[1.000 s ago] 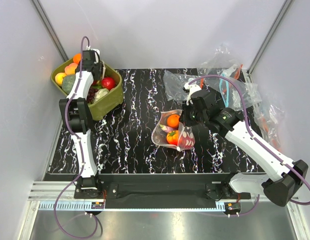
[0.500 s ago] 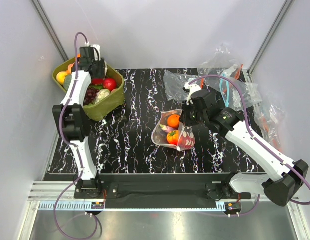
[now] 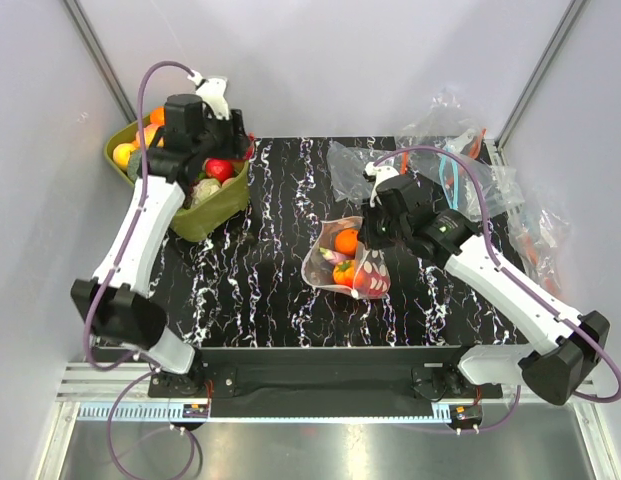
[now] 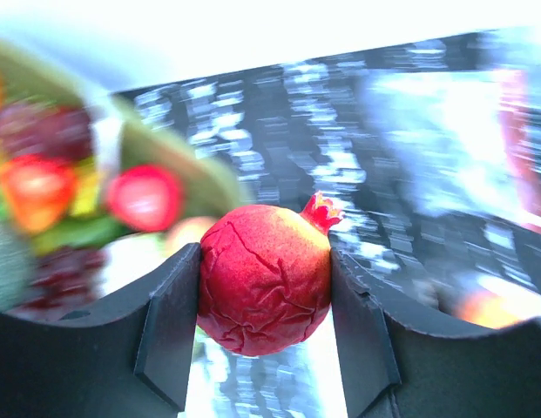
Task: Place the food in the zip-top bag and seal the zipper
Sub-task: Pick up the fake fruit from the bin, then place the fake fruit in the zipper food storage bag.
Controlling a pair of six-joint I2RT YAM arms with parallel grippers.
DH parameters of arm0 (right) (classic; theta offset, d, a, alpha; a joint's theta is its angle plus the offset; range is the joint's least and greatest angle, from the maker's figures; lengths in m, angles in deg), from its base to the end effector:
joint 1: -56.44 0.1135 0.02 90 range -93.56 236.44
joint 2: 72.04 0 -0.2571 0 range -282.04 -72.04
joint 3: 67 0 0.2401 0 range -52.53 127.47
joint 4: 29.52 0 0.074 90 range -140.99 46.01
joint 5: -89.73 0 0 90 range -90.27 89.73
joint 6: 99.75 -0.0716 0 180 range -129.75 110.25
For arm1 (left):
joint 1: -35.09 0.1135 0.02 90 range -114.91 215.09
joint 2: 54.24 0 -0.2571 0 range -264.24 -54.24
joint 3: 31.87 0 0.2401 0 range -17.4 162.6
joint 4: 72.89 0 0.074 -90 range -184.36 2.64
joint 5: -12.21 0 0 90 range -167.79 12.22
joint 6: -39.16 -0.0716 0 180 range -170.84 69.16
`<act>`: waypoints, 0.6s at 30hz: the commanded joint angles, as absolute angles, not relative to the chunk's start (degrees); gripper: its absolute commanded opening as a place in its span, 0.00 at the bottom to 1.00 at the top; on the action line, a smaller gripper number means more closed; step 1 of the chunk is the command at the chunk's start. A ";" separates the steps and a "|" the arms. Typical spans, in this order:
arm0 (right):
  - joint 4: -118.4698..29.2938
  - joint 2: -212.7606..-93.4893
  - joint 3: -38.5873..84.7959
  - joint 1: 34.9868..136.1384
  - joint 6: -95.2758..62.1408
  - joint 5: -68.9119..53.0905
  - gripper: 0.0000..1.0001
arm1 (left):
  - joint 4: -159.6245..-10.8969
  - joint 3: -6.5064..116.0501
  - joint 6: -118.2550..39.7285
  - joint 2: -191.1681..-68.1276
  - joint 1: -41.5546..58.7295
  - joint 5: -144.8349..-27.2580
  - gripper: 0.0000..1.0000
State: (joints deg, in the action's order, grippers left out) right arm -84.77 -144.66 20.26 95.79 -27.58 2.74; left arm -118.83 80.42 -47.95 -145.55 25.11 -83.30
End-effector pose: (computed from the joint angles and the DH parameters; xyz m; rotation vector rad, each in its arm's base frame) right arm 0.2235 0.1784 0.3248 -0.4058 2.2857 0.4572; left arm 0.3748 -0.0729 0.3952 0.1860 2.0038 -0.2399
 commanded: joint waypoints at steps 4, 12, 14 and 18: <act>-87.14 -146.04 25.07 95.46 -28.82 5.44 0.00 | -111.11 71.83 -42.59 -131.53 15.15 -93.96 0.43; -89.34 -147.01 27.80 95.55 -31.37 4.74 0.00 | -103.02 57.85 -38.63 -119.64 -0.14 -94.84 0.44; -89.78 -147.10 28.41 95.55 -31.90 4.39 0.00 | -101.25 54.86 -38.10 -117.35 -3.84 -94.31 0.44; -90.31 -147.37 29.73 95.46 -32.25 4.12 0.00 | -100.46 50.47 -37.57 -115.07 -7.80 -93.26 0.47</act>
